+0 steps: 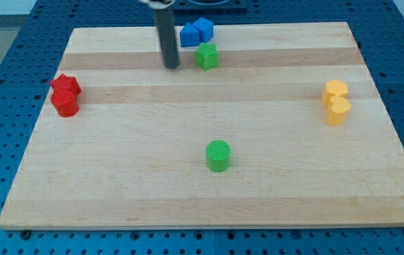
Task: Push green star to top center
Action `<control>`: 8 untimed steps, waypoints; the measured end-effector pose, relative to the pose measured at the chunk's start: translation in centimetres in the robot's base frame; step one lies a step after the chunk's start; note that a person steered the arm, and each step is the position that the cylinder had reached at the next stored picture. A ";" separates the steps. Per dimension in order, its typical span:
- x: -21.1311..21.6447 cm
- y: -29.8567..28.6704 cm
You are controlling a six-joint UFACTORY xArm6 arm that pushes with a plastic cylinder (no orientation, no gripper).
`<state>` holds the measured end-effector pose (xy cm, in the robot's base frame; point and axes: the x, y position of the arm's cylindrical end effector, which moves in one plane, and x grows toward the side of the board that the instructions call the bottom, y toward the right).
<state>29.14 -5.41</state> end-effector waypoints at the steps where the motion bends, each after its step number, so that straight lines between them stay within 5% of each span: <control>1: -2.8 6.9; 5: 9.0 7.1; 7: 8.6 14.0; 8: 3.6 12.6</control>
<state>32.76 7.19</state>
